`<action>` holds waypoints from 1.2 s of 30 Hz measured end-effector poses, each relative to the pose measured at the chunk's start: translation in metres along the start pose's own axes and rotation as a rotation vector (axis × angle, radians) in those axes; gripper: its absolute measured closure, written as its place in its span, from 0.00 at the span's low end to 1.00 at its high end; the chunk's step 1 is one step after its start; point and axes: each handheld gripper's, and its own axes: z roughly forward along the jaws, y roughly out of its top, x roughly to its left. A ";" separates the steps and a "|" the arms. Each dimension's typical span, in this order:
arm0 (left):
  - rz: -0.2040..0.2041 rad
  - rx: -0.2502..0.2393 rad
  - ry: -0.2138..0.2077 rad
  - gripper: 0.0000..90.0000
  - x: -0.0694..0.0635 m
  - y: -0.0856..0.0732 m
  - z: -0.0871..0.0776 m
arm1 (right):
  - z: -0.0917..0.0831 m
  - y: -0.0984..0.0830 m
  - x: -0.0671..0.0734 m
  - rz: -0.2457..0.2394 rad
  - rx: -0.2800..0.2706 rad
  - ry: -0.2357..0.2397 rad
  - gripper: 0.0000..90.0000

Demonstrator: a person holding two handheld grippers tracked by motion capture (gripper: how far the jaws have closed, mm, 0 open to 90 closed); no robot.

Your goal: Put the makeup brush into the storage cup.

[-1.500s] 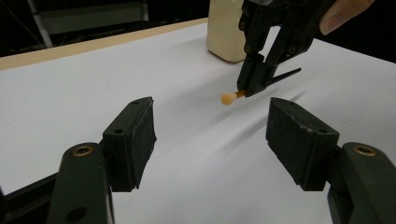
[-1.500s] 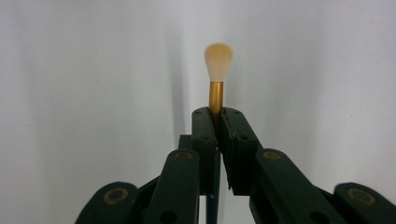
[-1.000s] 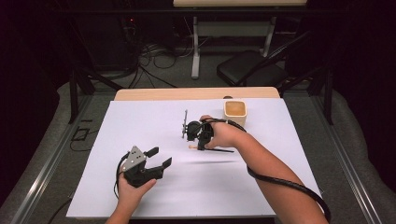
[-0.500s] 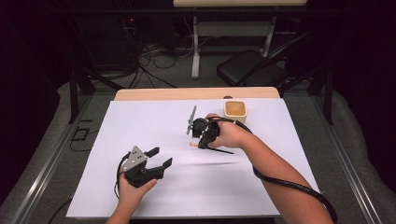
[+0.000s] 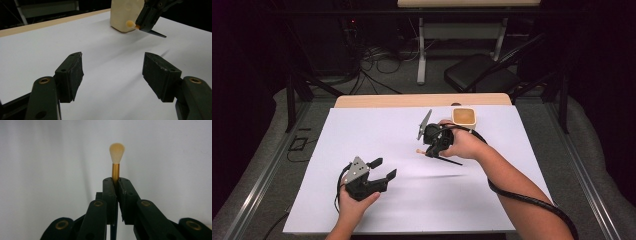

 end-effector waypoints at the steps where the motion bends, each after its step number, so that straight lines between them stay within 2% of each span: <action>1: -0.002 -0.001 0.000 0.37 0.000 0.000 0.000 | -0.001 -0.001 0.000 0.002 -0.001 0.000 0.93; 8: -0.004 0.000 -0.001 0.37 -0.001 0.000 0.000 | -0.004 -0.007 0.000 0.019 -0.025 -0.011 0.93; 15: -0.001 0.002 -0.001 0.37 -0.001 0.000 0.001 | -0.006 -0.011 0.002 0.014 -0.042 -0.020 0.93; 21: 0.003 0.005 -0.002 0.37 -0.001 0.000 0.001 | -0.008 -0.015 0.006 0.020 -0.101 -0.031 0.93; 36: 0.001 0.007 -0.004 0.37 -0.002 0.000 0.002 | -0.017 -0.029 0.007 0.054 -0.196 -0.051 0.93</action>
